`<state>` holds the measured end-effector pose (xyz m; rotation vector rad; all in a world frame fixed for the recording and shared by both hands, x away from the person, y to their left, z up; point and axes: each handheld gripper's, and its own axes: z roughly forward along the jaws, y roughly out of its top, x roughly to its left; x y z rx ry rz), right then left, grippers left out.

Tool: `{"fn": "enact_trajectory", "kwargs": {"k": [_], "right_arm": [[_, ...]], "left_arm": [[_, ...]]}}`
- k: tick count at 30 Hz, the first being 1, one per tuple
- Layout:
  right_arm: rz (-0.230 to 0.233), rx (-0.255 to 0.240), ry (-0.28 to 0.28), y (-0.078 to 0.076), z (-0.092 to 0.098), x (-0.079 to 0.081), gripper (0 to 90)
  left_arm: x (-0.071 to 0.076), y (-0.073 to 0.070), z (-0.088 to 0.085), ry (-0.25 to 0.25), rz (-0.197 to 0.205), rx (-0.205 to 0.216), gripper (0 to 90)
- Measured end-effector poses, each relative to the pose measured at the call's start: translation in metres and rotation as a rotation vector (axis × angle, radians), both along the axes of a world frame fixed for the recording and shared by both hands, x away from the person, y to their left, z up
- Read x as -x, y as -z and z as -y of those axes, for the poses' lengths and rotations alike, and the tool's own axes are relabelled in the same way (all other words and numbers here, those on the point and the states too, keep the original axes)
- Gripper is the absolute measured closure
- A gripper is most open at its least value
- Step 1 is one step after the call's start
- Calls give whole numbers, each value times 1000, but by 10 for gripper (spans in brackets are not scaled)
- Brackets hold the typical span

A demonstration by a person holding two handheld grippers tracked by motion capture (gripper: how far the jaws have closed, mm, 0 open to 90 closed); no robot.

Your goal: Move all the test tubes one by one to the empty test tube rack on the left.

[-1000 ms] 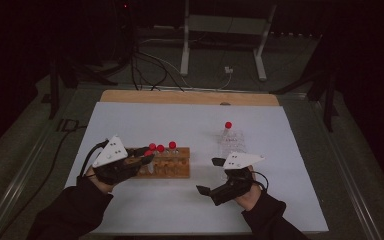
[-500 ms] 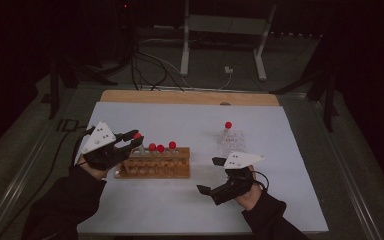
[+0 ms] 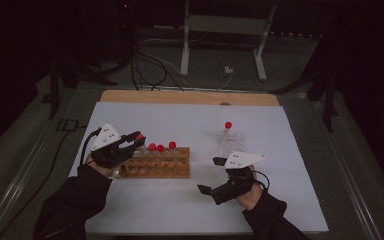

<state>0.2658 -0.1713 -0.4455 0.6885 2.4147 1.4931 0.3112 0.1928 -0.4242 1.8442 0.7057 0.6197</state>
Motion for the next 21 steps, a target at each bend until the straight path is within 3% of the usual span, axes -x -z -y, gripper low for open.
{"fn": "enact_trajectory", "kwargs": {"k": [10, 21], "right_arm": [[-2, 1, -1, 0, 1, 0, 0], [-1, 2, -2, -1, 1, 0, 0]], "left_arm": [[-7, 20, 5, -3, -52, -44, 719], [-8, 30, 6, -5, -68, -78, 718]]}}
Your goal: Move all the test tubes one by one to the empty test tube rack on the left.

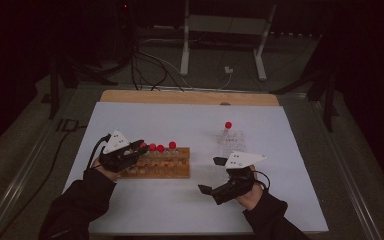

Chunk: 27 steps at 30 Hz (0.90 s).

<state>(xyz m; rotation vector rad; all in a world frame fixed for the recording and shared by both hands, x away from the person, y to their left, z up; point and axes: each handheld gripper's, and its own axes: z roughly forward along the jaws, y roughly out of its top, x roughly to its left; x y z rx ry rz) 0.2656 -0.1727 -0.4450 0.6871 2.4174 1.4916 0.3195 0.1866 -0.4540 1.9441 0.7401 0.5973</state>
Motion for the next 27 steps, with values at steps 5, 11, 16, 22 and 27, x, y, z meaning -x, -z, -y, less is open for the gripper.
{"fn": "enact_trajectory", "kwargs": {"k": [5, 11, 16, 22, 27], "right_arm": [[-1, 2, -2, 0, 1, 0, 0], [-3, -1, -4, -1, 1, -1, 0], [-2, -2, -6, -2, 2, -1, 0], [9, -15, 3, -5, 6, -3, 0], [25, -35, 20, -10, 12, -6, 0]], "left_arm": [[-1, -1, -2, 11, -16, 1, 717], [-2, -4, -3, 17, -39, 5, 694], [4, -13, -7, 16, -41, 37, 510], [15, -23, -12, 38, -38, 60, 291], [25, -27, -13, 40, -47, 67, 66]]}}
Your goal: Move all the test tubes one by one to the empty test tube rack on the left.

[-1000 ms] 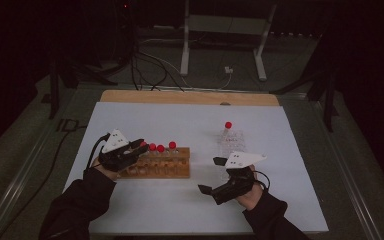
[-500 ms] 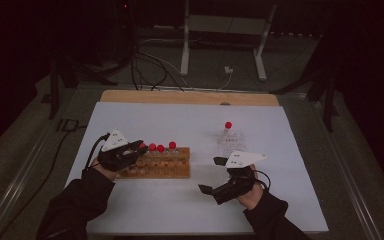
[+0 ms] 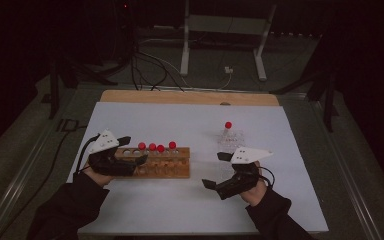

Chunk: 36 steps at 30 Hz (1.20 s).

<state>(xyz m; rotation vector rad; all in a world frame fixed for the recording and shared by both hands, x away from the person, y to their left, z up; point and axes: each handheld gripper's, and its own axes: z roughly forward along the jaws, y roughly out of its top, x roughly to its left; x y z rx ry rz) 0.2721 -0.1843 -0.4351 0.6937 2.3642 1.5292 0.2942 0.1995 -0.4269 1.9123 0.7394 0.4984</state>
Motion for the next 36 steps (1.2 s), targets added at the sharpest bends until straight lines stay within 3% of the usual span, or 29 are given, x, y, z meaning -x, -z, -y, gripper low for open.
{"fn": "enact_trajectory", "kwargs": {"k": [1, 6, 12, 15, 21, 28, 36], "right_arm": [[4, -7, 3, -1, 2, -1, 0], [11, -30, 20, -7, 11, -6, 0], [56, -25, 80, -12, 24, -16, 0], [69, 2, 117, -13, 31, -25, 0], [56, 1, 165, -12, 45, -44, 0], [56, 39, 232, -5, 55, -68, 0], [14, 92, 276, 9, 59, -93, 0]], "left_arm": [[2, 0, -1, 11, -2, 7, 29], [15, 0, -3, 29, 7, 21, 13], [27, 4, -8, 63, 6, 46, 13], [30, 9, -11, 80, 10, 60, 13], [34, 14, -14, 112, 14, 94, 12], [36, 20, -13, 114, 1, 94, 4], [39, 25, -12, 124, -1, 81, 4]]}}
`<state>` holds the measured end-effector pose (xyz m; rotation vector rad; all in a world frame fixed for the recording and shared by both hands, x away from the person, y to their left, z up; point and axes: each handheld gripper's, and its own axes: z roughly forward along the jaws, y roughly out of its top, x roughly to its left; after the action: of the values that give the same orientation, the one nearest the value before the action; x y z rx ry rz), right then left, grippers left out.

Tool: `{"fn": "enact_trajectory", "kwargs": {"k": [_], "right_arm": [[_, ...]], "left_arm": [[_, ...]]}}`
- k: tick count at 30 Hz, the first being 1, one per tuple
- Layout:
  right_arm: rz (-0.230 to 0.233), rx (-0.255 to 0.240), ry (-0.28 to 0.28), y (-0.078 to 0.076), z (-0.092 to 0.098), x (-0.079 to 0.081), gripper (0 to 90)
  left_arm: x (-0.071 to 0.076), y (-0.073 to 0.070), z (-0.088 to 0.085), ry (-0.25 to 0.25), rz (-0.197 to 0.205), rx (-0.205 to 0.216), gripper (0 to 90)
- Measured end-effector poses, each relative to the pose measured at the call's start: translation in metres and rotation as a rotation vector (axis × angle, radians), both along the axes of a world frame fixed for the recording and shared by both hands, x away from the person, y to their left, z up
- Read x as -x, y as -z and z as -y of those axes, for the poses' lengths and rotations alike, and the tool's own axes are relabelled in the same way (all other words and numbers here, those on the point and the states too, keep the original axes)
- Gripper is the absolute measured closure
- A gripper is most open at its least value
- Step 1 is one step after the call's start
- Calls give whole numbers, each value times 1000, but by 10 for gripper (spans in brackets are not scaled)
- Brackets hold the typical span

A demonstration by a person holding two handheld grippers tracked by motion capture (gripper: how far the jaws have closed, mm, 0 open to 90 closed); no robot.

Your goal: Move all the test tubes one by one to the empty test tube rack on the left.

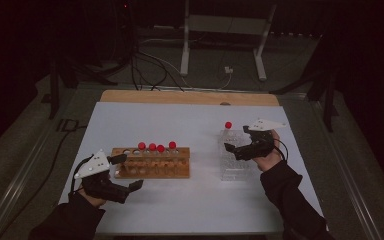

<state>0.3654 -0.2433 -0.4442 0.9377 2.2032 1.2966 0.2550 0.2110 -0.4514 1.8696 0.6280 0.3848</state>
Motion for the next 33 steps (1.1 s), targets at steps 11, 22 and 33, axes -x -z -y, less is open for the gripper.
{"fn": "enact_trajectory", "kwargs": {"k": [11, 22, 33], "right_arm": [[-63, 15, 87, 17, 3, -25, 116], [-66, 47, 53, 22, -1, -36, 453], [-89, 49, 35, 23, -9, -46, 667]], "left_arm": [[0, 2, 0, 9, -2, -10, 4], [0, 2, 0, 8, -5, -11, 4], [0, 2, -1, 14, -8, -10, 4]]}}
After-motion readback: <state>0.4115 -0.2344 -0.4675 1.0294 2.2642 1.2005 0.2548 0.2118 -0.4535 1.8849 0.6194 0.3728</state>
